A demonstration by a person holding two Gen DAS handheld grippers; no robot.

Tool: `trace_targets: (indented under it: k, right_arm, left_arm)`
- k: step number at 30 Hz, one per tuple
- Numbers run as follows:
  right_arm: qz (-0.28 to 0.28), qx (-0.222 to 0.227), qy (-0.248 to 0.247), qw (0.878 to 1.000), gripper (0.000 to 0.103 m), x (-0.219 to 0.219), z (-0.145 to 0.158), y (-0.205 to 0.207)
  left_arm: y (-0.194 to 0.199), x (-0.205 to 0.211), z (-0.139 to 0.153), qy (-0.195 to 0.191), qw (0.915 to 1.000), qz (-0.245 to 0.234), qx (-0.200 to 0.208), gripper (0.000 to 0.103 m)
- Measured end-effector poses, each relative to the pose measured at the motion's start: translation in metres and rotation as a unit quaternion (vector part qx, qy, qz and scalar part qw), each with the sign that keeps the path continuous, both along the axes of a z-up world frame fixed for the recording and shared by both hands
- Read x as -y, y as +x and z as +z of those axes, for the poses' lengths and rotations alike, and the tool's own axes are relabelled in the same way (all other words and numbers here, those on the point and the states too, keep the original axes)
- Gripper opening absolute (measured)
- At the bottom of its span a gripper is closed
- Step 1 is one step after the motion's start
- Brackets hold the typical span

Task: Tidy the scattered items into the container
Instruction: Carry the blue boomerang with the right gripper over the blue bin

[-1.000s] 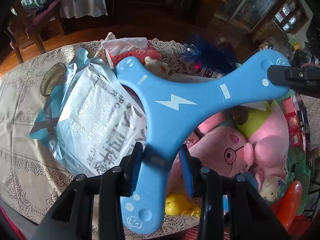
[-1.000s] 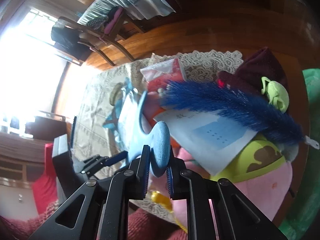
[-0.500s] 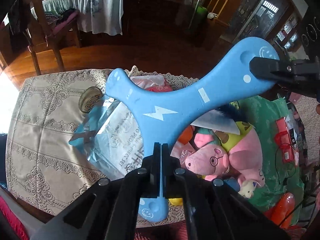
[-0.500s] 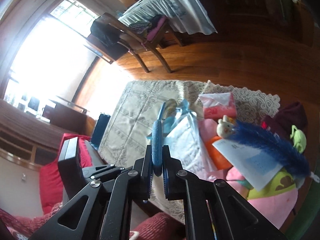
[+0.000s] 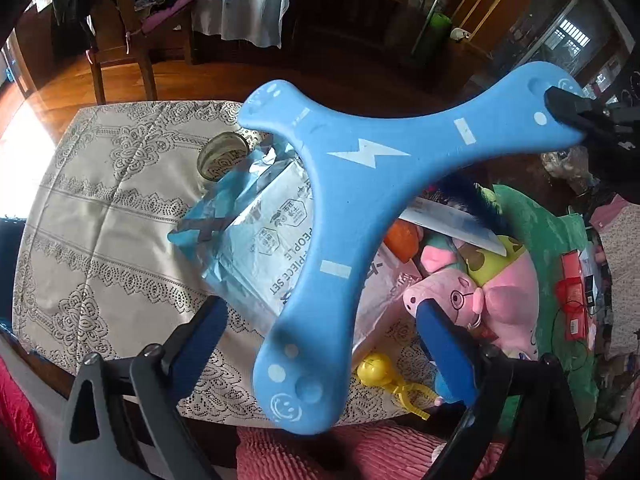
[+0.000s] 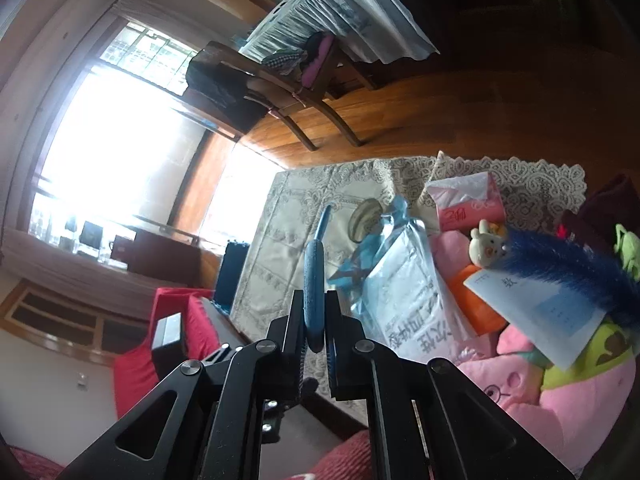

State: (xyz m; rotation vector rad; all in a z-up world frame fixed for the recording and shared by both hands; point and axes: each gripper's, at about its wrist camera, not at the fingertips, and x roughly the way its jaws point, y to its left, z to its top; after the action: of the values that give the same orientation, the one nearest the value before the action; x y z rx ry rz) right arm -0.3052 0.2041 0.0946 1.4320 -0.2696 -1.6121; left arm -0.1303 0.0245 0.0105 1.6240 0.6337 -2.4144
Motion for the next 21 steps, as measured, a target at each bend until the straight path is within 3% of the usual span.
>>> trace_targets:
  k: [2, 12, 21]
  right_arm:
    - [-0.001, -0.004, -0.004, 1.0, 0.009, -0.002, 0.004, 0.0]
    - [0.03, -0.024, 0.001, 0.999, 0.009, 0.031, 0.016, 0.006]
    - [0.097, -0.03, 0.009, 0.995, 0.009, 0.135, 0.014, 0.048]
  left_arm:
    - [-0.001, 0.001, -0.008, 0.002, 0.9999, 0.001, 0.017, 0.044]
    - [0.024, 0.025, 0.007, -0.019, 0.9995, 0.026, 0.005, 0.042]
    - [0.083, 0.102, 0.008, -0.029, 0.996, 0.085, 0.006, 0.042]
